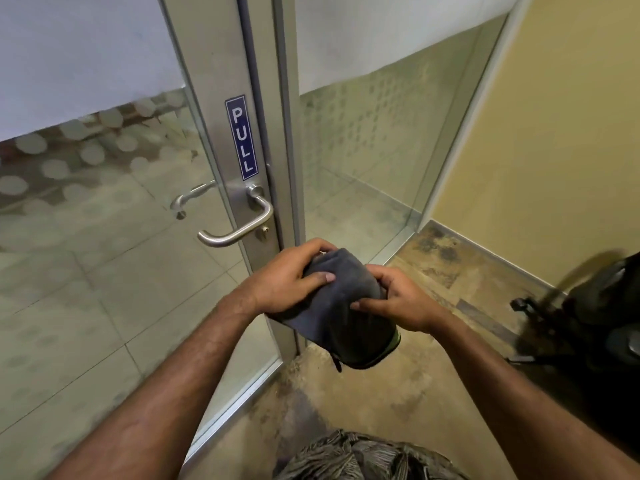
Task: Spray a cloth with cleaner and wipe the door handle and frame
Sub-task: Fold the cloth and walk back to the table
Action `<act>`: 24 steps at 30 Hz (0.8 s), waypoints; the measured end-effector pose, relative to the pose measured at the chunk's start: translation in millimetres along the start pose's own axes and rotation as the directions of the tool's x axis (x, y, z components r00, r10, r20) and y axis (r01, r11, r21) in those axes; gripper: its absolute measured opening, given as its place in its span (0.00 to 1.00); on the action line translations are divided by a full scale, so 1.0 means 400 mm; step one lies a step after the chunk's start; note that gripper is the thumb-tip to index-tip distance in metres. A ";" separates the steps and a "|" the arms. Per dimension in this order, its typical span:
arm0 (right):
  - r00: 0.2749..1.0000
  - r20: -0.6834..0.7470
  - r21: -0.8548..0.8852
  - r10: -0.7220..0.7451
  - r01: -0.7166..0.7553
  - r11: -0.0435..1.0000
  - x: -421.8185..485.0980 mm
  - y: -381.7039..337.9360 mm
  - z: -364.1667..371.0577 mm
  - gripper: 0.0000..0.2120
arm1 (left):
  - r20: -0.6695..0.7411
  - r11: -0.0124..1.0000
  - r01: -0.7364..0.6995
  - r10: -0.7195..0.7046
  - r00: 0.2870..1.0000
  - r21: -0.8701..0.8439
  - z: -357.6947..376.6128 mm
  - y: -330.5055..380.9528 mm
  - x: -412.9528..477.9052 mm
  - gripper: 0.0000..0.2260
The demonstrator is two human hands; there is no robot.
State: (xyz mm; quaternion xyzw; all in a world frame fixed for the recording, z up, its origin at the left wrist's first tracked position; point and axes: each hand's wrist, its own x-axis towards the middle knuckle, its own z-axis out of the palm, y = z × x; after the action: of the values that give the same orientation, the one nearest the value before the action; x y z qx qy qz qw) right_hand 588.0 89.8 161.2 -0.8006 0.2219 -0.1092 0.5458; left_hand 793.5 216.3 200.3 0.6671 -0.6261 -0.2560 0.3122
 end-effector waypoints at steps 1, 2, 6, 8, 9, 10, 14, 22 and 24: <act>1.000 -0.009 0.010 -0.013 0.013 1.000 -0.005 -0.003 -0.007 0.14 | -0.053 0.999 -0.008 0.006 0.999 -0.039 0.013 -0.011 0.003 0.16; 1.000 -0.017 0.021 -0.024 0.024 0.999 -0.010 -0.007 -0.013 0.14 | -0.121 0.996 -0.008 -0.003 0.993 -0.089 0.031 -0.024 0.004 0.17; 0.998 -0.054 0.075 -0.027 0.031 0.997 -0.023 -0.030 -0.030 0.12 | -0.397 0.828 0.081 -0.349 0.849 -0.555 0.153 -0.079 -0.015 0.21; 0.997 -0.071 0.111 -0.021 0.028 0.993 -0.026 -0.042 -0.032 0.13 | -0.304 0.545 0.155 -0.656 0.690 -0.824 0.233 -0.111 -0.045 0.25; 0.997 -0.082 0.150 -0.012 0.025 0.988 -0.027 -0.046 -0.031 0.13 | -0.154 0.352 0.189 -0.748 0.645 -0.917 0.273 -0.129 -0.063 0.33; 0.996 -0.092 0.207 0.001 0.018 0.978 -0.028 -0.049 -0.030 0.15 | 0.037 0.137 0.218 -0.764 0.644 -0.966 0.313 -0.149 -0.081 0.43; 0.994 -0.100 0.442 0.047 0.002 0.897 -0.036 -0.052 -0.032 0.16 | 0.397 -0.322 0.267 -0.461 0.794 -0.908 0.396 -0.157 -0.100 0.52; 0.977 -0.145 0.522 0.158 -0.060 0.851 -0.072 0.006 -0.064 0.17 | 0.311 -0.286 0.193 -0.457 0.834 -0.939 0.348 -0.083 -0.042 0.28; 0.951 -0.217 0.541 0.220 -0.071 0.838 -0.084 0.034 -0.079 0.16 | 0.235 -0.141 0.188 -0.536 0.811 -0.972 0.333 -0.088 -0.036 0.30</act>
State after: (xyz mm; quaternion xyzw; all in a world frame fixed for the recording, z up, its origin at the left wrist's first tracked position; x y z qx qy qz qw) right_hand 542.1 75.4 162.8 -0.5782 0.3164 -0.2317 0.7155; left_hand 718.5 218.6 83.7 0.4182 0.0031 -0.6086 0.6743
